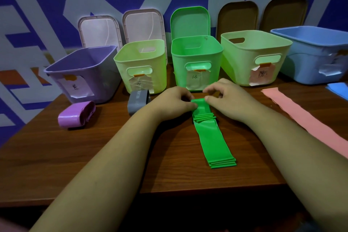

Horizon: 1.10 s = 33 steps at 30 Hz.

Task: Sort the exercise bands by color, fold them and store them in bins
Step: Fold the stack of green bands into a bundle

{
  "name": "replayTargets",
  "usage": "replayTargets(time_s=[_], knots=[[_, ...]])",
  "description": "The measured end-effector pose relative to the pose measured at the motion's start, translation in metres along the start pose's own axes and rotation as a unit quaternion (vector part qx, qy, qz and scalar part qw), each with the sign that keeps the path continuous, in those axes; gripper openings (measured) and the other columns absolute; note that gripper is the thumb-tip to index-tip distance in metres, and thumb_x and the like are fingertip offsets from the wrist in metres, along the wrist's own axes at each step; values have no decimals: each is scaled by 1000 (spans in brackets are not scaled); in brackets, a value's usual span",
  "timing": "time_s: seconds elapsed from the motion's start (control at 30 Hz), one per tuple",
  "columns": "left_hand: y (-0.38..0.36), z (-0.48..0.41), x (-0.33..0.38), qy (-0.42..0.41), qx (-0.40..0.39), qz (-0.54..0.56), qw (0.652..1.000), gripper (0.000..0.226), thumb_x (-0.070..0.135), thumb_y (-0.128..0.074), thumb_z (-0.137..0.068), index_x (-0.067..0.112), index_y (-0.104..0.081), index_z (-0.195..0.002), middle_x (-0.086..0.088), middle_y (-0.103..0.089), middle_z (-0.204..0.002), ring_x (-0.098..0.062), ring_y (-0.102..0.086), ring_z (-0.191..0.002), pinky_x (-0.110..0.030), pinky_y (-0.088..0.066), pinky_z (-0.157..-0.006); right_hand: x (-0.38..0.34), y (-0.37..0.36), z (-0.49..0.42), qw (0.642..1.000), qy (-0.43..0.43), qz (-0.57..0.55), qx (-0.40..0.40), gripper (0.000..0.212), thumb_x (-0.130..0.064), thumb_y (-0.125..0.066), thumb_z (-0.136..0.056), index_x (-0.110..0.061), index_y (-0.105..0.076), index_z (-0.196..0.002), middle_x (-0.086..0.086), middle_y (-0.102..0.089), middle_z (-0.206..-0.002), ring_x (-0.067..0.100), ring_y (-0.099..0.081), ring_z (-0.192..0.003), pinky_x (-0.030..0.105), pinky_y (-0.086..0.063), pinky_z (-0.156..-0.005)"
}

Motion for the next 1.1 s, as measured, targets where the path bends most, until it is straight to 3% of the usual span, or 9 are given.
replayTargets(time_s=[0.1,0.23,0.33,0.43,0.57,0.73,0.87,1.0,1.1], knots=[[-1,-1,-1,-2,15,27,1000,13,33,-79,-93,28,-72,-104,6,-69,-101,-12,-65,-94,-27,-50,-75,5,-13,-3,997,-25,34,-57,29,-43,-65,-102,-33,-74,-128,-6,-56,-119,10,-56,-108,33,-44,-98],[0,-1,-1,-7,36,57,998,13,30,-77,-95,27,-69,-105,3,-69,-101,-14,-65,-92,-29,-51,-76,1,-8,-4,998,-13,-44,-33,8,-35,-67,-102,-35,-75,-101,-14,-68,-103,5,-62,-96,30,-46,-78],[1,-3,-2,0,46,134,990,20,34,-75,-96,27,-63,-109,1,-72,-102,-15,-68,-88,-36,-55,-83,0,-1,-8,998,-3,-59,8,6,-35,-65,-105,-36,-71,-105,-17,-68,-97,-2,-59,-90,25,-41,-70],[-7,-4,-4,21,-6,183,983,39,40,-81,-90,25,-61,-120,2,-79,-106,-14,-75,-97,-42,-59,-95,1,3,-15,997,-7,-67,38,9,-34,-62,-106,-35,-69,-111,-16,-67,-100,1,-58,-91,22,-41,-70],[-11,-4,-2,8,-2,131,991,43,33,-87,-86,27,-64,-122,-2,-78,-105,-19,-76,-96,-49,-60,-96,-1,6,-16,996,-14,-74,52,14,-31,-62,-107,-29,-72,-117,-10,-69,-106,10,-61,-97,16,-41,-72],[-16,-4,4,-10,14,127,992,59,25,-87,-87,24,-59,-138,9,-74,-117,-6,-72,-107,-36,-60,-99,-8,12,-5,992,-16,-112,48,16,-31,-61,-107,-30,-71,-119,-9,-70,-111,11,-63,-103,23,-47,-79],[-13,2,10,-42,24,89,995,60,27,-83,-91,25,-56,-144,8,-70,-126,-3,-67,-110,-24,-55,-92,-21,21,10,993,1,-118,20,15,-31,-61,-107,-33,-70,-120,-10,-69,-112,8,-62,-104,26,-48,-79],[-14,9,15,-74,21,29,997,54,34,-77,-94,26,-58,-144,5,-70,-130,-12,-65,-117,-36,-55,-101,-34,32,26,995,18,-98,-10,14,-31,-63,-106,-36,-69,-118,-14,-67,-111,6,-62,-104,27,-47,-78],[-15,13,20,-88,8,1,996,40,30,-73,-96,26,-64,-135,4,-72,-121,-13,-67,-110,-35,-56,-95,-40,37,40,997,24,-71,-30,15,-29,-64,-106,-37,-69,-118,-18,-65,-103,-2,-58,-94,24,-42,-71]])
Point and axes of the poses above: each hand's wrist, its own z-axis away from the middle knuckle, its own y-axis out of the back of the hand, x = y × z, the point moved 8 cm from there along -z, towards the middle knuckle
